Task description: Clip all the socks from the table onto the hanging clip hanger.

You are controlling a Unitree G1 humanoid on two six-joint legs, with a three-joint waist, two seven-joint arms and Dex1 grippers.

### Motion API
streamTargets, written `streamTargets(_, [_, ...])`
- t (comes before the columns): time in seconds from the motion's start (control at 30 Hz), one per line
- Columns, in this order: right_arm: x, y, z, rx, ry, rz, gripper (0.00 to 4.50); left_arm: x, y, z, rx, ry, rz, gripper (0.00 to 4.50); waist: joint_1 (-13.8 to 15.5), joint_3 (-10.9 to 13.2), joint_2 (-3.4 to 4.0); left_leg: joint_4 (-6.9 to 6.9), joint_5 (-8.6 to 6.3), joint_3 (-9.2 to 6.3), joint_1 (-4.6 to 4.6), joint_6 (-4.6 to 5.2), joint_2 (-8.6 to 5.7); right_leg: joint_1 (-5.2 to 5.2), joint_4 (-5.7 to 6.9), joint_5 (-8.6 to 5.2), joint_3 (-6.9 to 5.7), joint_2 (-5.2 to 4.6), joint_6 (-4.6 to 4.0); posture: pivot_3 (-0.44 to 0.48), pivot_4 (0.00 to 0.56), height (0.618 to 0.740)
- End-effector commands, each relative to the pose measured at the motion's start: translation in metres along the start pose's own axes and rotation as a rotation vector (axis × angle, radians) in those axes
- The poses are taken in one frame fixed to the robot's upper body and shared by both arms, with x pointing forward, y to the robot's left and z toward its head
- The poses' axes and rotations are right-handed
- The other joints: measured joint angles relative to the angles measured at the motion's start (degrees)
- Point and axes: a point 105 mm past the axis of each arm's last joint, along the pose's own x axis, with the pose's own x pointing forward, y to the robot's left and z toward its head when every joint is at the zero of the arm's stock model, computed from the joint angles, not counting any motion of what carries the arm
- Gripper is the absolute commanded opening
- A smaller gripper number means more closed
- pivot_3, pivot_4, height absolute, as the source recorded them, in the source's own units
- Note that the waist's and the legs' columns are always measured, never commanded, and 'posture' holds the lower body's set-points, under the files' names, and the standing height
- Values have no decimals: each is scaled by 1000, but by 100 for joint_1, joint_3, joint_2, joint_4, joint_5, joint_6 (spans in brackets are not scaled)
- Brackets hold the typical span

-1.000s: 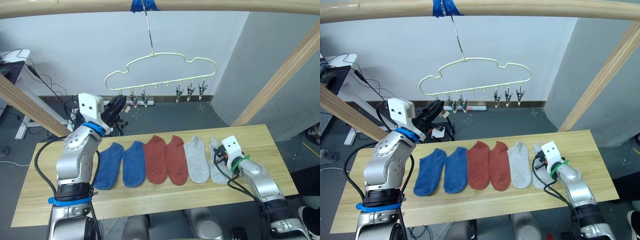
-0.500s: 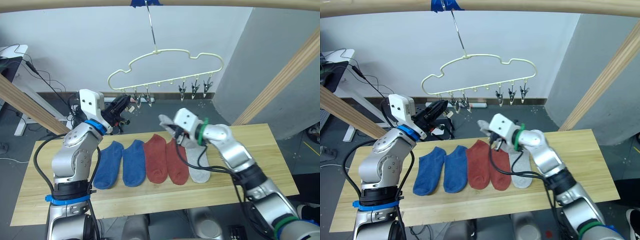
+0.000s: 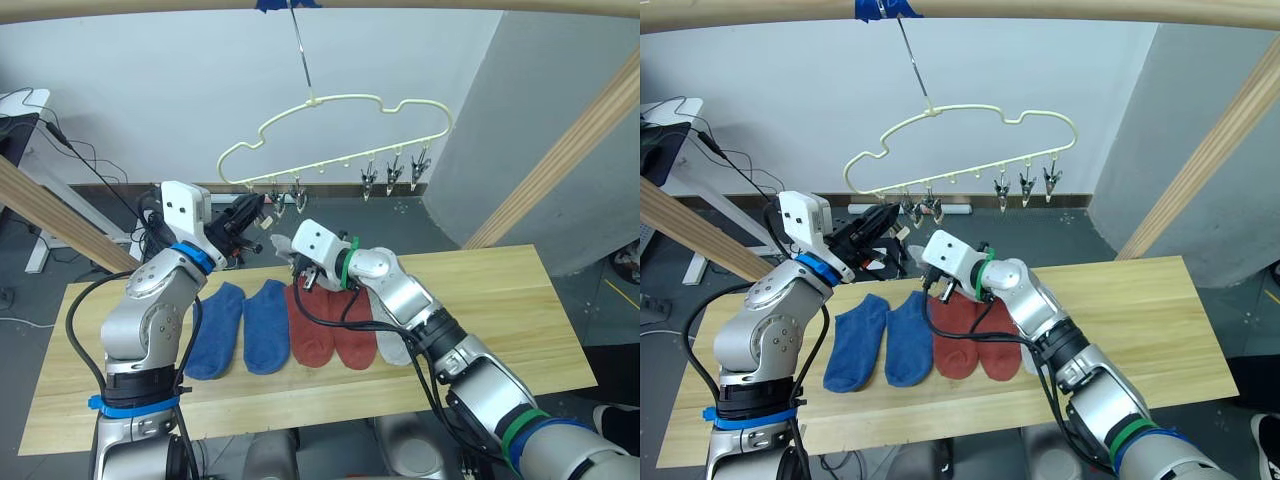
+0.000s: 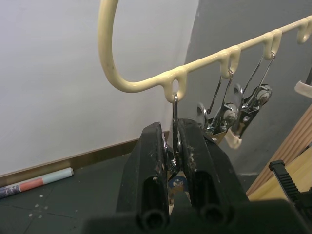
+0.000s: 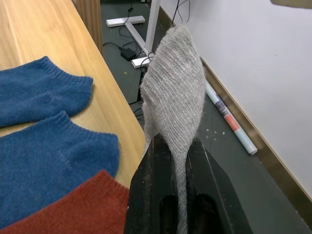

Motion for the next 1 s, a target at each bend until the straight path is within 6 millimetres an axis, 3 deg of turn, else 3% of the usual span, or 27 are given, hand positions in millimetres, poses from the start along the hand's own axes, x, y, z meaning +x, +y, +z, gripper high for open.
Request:
streamTargets(0.03, [1, -6, 24, 5, -86, -28, 0, -3, -5, 6, 6, -26, -12, 140, 1, 0, 0, -1, 0, 0, 0, 0, 0, 0, 0, 0, 0, 0, 0, -194, 287, 740])
streamTargets(0.4, [1, -2, 49, 16, -182, -19, 0, -5, -2, 3, 8, -19, 9, 140, -9, 0, 0, -1, 0, 0, 2, 0, 1, -1, 6, 0, 0, 1, 0, -187, 289, 740])
streamTargets(0.73, [2, 1, 56, 20, -203, -11, 0, -8, 3, -1, -21, -15, 39, 140, -7, 0, 0, 1, 0, 0, 3, 0, 1, -1, 11, 0, 0, 0, 0, -188, 284, 740])
streamTargets(0.77, [2, 0, 56, 21, -204, -11, 0, -8, 4, -1, -24, -14, 42, 700, -7, 0, 0, 1, 0, 0, 4, 0, 1, -1, 13, 0, 1, 0, 0, -188, 284, 740])
streamTargets(1.0, [3, 1, 58, 26, -211, -7, 0, -10, 2, -6, -43, 13, 24, 2514, -8, 0, 0, 6, 0, 0, 6, 0, 0, -8, 37, 0, 1, 1, 0, -189, 282, 740])
